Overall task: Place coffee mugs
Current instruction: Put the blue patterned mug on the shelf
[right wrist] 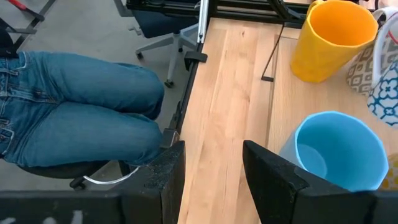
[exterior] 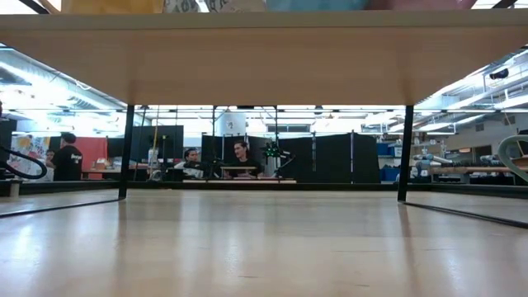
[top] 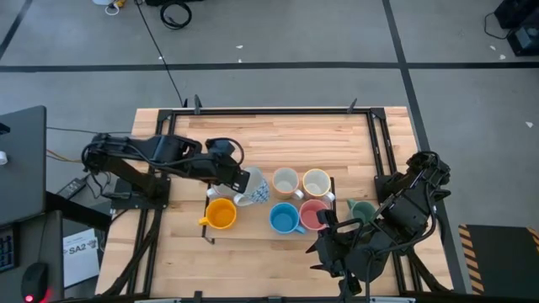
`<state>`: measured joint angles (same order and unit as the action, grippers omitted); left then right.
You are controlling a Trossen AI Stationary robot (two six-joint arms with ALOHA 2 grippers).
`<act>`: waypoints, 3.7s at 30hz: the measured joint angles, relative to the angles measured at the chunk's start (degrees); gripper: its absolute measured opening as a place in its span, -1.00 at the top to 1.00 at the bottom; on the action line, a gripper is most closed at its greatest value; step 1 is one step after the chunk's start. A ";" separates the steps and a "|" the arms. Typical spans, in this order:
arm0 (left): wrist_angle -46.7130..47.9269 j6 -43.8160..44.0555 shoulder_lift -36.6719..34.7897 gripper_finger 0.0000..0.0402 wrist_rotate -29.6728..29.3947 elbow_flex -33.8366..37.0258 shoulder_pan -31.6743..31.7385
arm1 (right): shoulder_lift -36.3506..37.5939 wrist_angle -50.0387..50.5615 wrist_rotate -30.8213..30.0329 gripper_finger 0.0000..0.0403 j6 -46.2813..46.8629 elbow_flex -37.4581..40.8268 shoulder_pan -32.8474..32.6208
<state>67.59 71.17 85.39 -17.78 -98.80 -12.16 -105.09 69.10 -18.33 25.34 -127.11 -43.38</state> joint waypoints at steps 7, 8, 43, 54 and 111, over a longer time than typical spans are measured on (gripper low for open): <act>0.03 -0.48 1.14 0.90 0.07 0.02 0.00 | 0.01 0.01 0.00 0.18 0.00 0.00 0.00; -0.02 -0.48 1.31 0.90 0.02 0.02 0.00 | 0.01 0.00 0.00 0.18 0.00 0.00 0.00; -0.02 -1.37 3.36 0.90 0.02 0.02 0.11 | 0.01 -0.11 -3.50 0.17 -30.25 0.00 13.33; -0.02 -1.37 3.34 0.90 0.05 0.02 0.11 | 0.01 -5.44 2.73 0.17 -41.33 0.00 20.85; 1.47 -3.28 5.69 0.84 0.31 0.00 -0.01 | 1.18 0.94 16.49 0.17 -49.35 0.02 26.56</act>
<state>69.06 67.89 91.08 -17.47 -98.80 -12.17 -103.91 70.04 -1.83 -24.01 -127.09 -16.82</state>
